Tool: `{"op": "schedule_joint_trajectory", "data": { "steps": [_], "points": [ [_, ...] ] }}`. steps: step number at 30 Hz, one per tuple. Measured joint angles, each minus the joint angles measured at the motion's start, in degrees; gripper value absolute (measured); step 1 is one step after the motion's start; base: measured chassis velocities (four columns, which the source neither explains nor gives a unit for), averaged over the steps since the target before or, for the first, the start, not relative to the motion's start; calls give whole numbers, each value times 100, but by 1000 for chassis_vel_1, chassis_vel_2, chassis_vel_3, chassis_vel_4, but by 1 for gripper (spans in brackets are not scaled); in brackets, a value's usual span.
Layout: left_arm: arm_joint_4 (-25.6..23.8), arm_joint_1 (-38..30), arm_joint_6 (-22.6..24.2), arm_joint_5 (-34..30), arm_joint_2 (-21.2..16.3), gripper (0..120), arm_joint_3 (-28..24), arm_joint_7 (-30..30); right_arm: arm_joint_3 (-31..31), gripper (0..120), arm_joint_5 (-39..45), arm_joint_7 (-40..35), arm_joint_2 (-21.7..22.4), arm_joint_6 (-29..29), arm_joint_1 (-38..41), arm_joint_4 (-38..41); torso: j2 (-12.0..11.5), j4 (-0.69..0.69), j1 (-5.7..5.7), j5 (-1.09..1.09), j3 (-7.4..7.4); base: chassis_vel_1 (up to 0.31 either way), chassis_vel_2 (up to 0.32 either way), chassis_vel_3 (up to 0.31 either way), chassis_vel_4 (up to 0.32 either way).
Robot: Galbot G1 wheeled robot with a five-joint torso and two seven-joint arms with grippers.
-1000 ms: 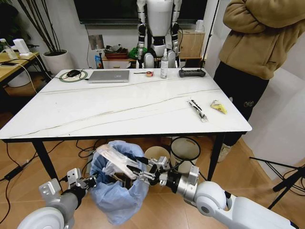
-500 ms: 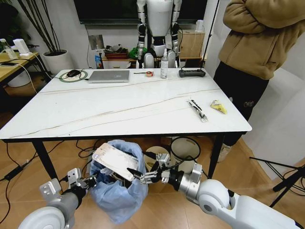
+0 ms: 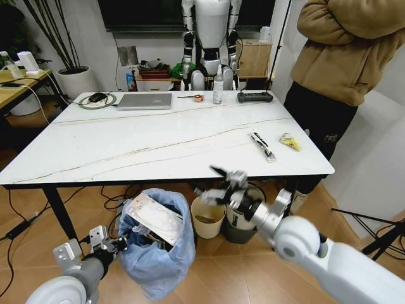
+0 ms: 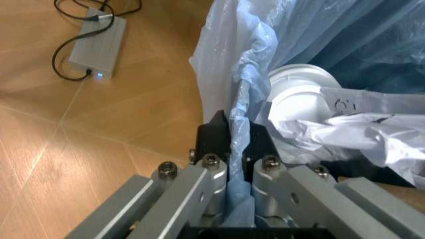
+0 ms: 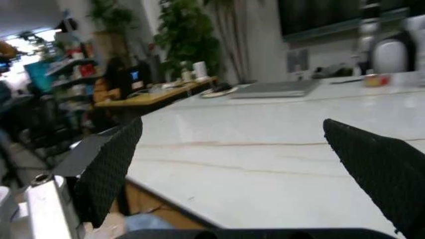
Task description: Pick up the trash bin and place the trash from the table into it.
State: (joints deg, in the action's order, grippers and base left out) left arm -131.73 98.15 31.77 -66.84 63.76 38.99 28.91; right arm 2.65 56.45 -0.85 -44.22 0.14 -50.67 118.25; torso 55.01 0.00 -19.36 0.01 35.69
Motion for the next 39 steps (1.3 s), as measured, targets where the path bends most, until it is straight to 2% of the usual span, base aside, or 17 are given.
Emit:
{"op": "schedule_joint_trajectory", "data": {
  "steps": [5,10,16,25,39],
  "points": [
    [-27,4,0,23,-3,0,-14,-13,-632,100,-179,-573,19,-144,-133,-279,0,-1,0,1,0,0,0,0,0],
    [-29,58,-3,103,22,0,-39,-61,-1058,100,-325,-644,18,-250,-252,-703,0,-1,0,1,0,0,0,0,0],
    [-29,69,-19,189,37,0,-50,-95,-1440,100,-441,-646,-85,-880,-228,-1045,0,-1,0,1,0,0,0,0,0],
    [-5,34,-22,193,43,0,-38,-96,-1452,100,-745,-510,-209,-1635,16,-1458,0,-1,0,0,0,0,0,0,0],
    [32,14,-26,180,54,0,-6,-96,-1148,100,-735,-322,-396,-1765,510,-2167,0,0,0,-1,0,0,0,0,0]
  ]
}}
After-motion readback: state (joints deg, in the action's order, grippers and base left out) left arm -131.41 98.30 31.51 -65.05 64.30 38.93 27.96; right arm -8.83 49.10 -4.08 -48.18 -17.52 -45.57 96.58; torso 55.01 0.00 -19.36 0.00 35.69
